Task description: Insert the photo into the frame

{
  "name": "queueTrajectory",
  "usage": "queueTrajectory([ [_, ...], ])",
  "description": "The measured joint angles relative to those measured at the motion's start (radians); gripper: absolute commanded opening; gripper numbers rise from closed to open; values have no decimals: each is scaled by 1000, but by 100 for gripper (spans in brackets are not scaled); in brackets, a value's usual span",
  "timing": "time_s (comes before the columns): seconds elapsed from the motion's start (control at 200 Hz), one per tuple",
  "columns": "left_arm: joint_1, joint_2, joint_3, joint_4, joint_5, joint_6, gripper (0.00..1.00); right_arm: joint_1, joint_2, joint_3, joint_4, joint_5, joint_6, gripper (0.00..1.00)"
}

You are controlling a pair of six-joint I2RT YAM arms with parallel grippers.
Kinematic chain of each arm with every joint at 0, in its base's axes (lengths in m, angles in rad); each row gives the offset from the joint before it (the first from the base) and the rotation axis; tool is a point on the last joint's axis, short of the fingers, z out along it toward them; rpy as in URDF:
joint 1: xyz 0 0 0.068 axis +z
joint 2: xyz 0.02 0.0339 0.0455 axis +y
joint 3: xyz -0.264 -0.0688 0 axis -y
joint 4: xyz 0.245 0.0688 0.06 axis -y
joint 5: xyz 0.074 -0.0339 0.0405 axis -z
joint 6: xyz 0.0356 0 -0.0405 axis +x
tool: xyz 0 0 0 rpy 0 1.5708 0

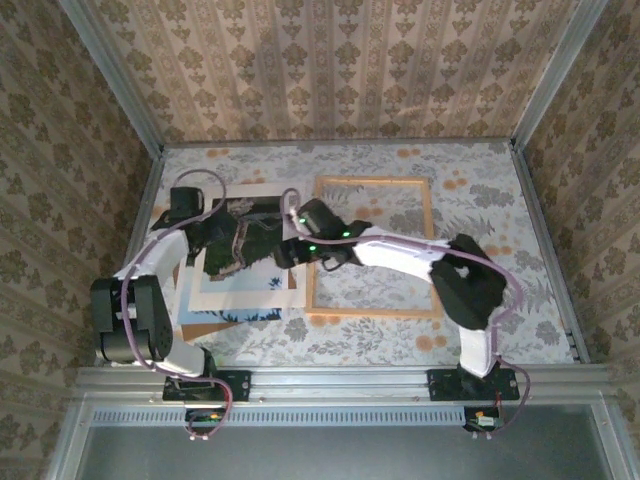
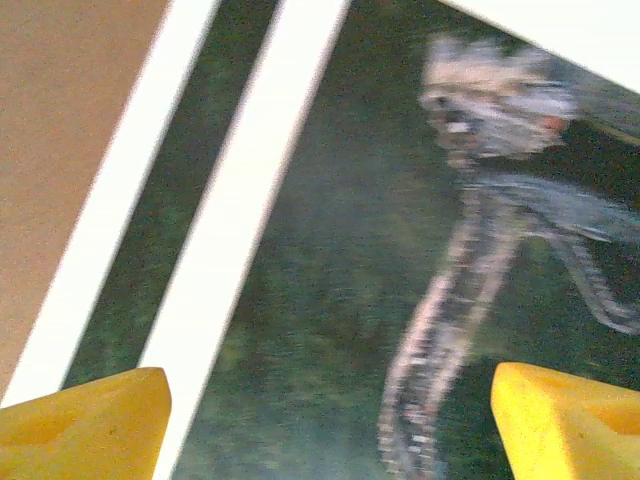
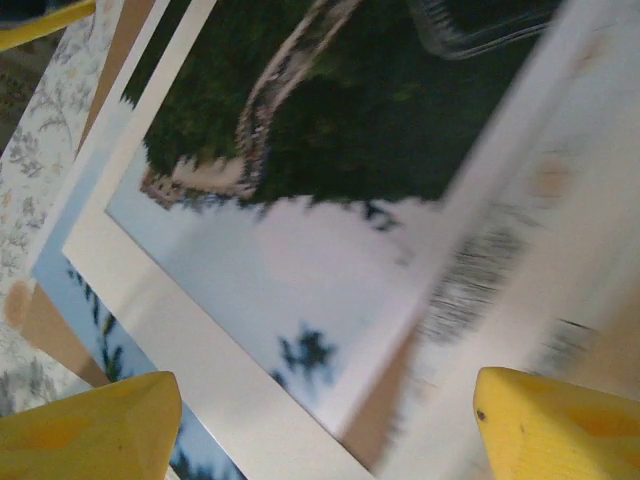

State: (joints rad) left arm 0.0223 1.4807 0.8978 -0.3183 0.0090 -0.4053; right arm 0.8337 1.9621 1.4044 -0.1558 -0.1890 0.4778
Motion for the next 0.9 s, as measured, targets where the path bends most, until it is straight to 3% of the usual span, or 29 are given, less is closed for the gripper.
queueTrajectory([
  [0.235,42,60,-12,42,14,-14,87,4,156,116,-32,58,127,73],
  [0.47,43,135,2,41,24,-13,86,-13,164,123,-108,169,191,73],
  [0.9,43,169,27,45,50,-9,86,-57,163,130,-186,254,202,73],
])
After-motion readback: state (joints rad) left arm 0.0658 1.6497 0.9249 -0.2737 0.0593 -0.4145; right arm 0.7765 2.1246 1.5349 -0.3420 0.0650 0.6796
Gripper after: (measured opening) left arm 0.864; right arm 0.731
